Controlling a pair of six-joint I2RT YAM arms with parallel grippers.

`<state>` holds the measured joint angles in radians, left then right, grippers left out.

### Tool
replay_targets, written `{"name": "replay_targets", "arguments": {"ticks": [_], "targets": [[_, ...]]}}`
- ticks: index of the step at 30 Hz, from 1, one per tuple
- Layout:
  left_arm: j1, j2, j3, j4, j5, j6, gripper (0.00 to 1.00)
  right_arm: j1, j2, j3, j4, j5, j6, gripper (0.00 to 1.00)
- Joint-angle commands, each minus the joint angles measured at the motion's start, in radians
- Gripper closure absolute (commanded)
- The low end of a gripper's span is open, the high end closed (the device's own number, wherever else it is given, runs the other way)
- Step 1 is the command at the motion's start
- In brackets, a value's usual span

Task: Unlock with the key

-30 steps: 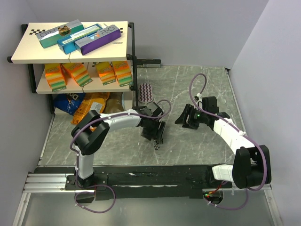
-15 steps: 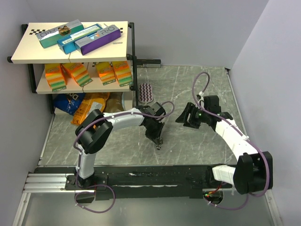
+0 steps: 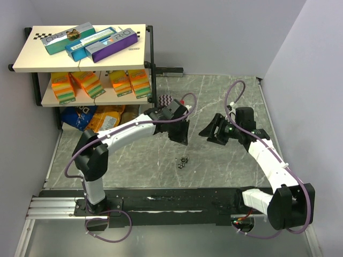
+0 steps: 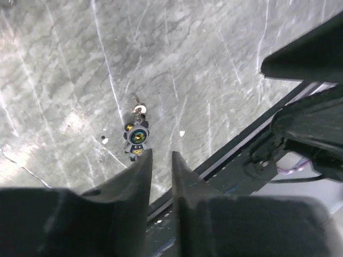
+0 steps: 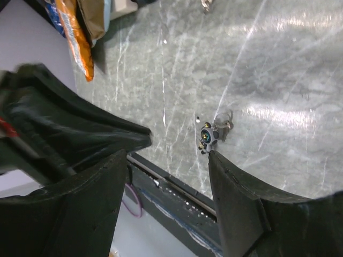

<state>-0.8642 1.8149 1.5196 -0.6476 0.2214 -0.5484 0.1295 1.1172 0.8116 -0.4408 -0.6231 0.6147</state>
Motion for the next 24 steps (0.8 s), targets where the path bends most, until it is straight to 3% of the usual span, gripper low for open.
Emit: {"name": "replay_targets", "arguments": {"ticks": [1, 3, 10, 20, 24], "targets": [[0.004, 0.029, -0.012, -0.04, -0.027, -0.013, 0.65, -0.014, -0.005, -0.015, 0.037, -0.023, 0.03, 0.31], [-0.004, 0.07, -0.007, -0.063, -0.051, -0.007, 0.5, -0.016, -0.003, -0.014, 0.034, -0.018, 0.03, 0.31], [-0.047, 0.164, 0.031, -0.11, -0.099, 0.019, 0.24, -0.022, -0.011, -0.031, 0.033, -0.013, 0.033, 0.31], [-0.104, 0.208, -0.015, -0.083, -0.139, 0.034, 0.27, -0.041, -0.005, -0.06, 0.051, -0.03, 0.037, 0.31], [-0.139, 0.25, -0.004, -0.112, -0.218, 0.039, 0.35, -0.044, -0.002, -0.063, 0.056, -0.032, 0.037, 0.31]]}}
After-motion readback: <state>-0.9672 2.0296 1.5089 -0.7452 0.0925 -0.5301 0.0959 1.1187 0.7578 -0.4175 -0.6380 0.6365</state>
